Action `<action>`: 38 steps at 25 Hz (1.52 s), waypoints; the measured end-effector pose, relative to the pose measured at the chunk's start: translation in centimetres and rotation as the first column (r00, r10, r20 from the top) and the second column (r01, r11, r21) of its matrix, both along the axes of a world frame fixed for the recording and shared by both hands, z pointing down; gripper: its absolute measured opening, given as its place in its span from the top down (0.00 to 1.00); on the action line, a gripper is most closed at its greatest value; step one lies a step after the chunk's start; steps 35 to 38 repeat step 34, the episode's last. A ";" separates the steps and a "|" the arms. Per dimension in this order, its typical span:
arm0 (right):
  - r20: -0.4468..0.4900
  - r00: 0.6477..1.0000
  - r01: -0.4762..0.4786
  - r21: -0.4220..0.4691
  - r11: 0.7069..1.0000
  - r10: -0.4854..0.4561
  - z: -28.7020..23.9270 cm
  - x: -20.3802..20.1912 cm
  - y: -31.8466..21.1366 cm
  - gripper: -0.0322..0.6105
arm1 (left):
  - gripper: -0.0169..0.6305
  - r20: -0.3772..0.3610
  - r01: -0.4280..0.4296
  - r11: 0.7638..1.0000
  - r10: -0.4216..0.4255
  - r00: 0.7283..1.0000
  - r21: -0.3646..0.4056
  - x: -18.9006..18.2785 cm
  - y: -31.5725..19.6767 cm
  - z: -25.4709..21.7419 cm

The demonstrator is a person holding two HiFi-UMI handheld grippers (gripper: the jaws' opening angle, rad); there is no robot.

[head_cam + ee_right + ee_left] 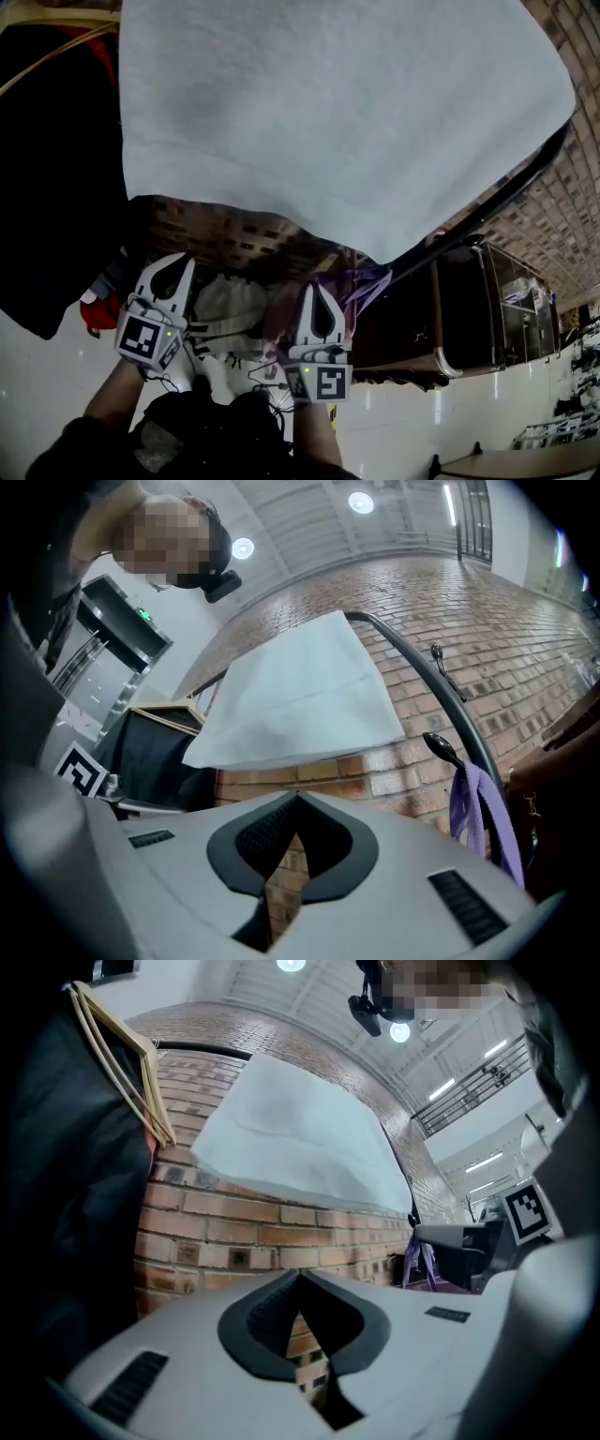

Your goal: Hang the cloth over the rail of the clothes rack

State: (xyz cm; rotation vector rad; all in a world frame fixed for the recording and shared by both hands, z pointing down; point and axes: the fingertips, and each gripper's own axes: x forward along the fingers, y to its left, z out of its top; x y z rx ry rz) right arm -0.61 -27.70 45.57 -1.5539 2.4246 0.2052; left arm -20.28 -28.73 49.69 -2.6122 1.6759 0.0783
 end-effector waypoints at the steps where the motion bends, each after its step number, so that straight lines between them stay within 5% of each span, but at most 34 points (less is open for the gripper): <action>1: 0.001 1.000 0.005 -0.004 1.000 -0.005 0.0 -0.1 0.1 0.92 | 0.95 -0.001 -0.008 1.000 0.008 1.000 -0.007 0.3 0.1 0.1; 14: -0.032 0.999 0.025 -0.028 0.999 -0.026 0.5 -1.5 1.4 0.92 | 0.95 -0.019 -0.092 0.994 0.091 0.996 -0.052 4.1 1.4 0.8; 38: -0.029 1.000 -0.010 -0.040 0.999 0.009 0.5 -1.2 2.0 0.92 | 0.95 -0.008 -0.094 0.995 0.094 0.996 -0.041 3.9 1.7 0.3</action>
